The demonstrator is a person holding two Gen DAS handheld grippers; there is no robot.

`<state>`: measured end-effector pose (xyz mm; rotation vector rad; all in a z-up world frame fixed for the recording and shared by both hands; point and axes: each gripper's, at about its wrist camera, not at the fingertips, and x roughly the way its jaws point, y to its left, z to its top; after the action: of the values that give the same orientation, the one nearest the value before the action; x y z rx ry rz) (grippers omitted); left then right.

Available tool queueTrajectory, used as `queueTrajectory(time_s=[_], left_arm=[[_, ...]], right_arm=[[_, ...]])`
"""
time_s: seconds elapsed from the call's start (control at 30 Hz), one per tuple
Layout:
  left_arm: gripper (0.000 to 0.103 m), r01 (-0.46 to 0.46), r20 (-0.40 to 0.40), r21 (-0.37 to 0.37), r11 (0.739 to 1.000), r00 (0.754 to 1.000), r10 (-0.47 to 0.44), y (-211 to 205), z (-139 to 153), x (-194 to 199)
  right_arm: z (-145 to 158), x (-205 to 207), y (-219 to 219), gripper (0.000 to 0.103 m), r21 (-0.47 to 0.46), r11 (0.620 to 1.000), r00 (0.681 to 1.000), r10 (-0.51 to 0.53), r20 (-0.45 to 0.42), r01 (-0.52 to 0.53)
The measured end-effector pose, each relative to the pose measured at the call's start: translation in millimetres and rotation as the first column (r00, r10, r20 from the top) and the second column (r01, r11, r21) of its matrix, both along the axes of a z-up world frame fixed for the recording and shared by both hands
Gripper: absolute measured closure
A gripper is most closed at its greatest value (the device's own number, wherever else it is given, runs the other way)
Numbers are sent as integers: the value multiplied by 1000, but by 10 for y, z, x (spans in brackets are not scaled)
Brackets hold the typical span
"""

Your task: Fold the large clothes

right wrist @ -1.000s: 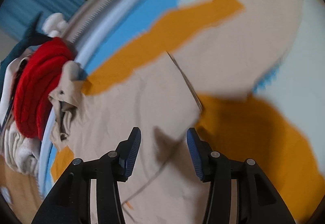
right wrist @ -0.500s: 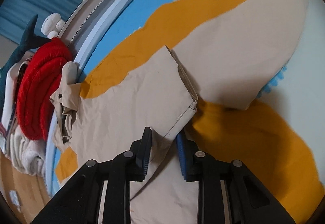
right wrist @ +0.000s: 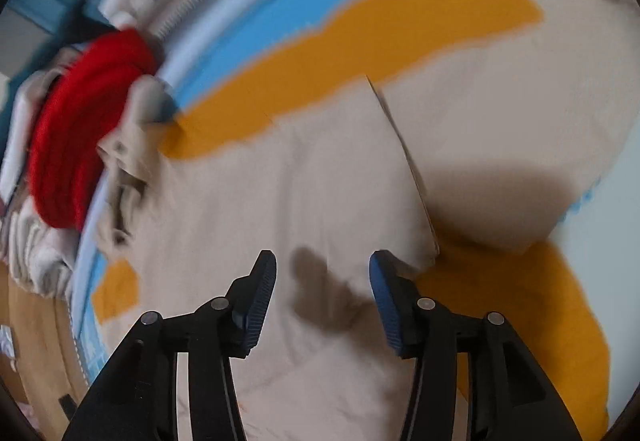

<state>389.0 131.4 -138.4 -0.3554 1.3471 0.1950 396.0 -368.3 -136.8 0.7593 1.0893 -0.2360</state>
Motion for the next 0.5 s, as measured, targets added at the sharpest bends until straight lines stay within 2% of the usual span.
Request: queueTrajectory(time_s=[0.07, 0.23, 0.4, 0.5], left_arm=[[78, 35, 60, 34, 999, 998, -37, -149, 218, -18], [71, 133, 188, 98, 986, 971, -150, -568, 665, -177], [70, 263, 239, 179, 948, 923, -301, -985, 838, -342], [69, 310, 258, 189, 932, 900, -352, -1173, 889, -396]], right_arm=[[79, -5, -17, 53, -19, 1000, 1000, 4, 4, -3], [593, -42, -63, 53, -185, 981, 993, 74, 91, -56], [1024, -169, -276, 53, -307, 950, 976, 116, 183, -56], [1150, -310, -625, 53, -316, 949, 972, 86, 217, -13]])
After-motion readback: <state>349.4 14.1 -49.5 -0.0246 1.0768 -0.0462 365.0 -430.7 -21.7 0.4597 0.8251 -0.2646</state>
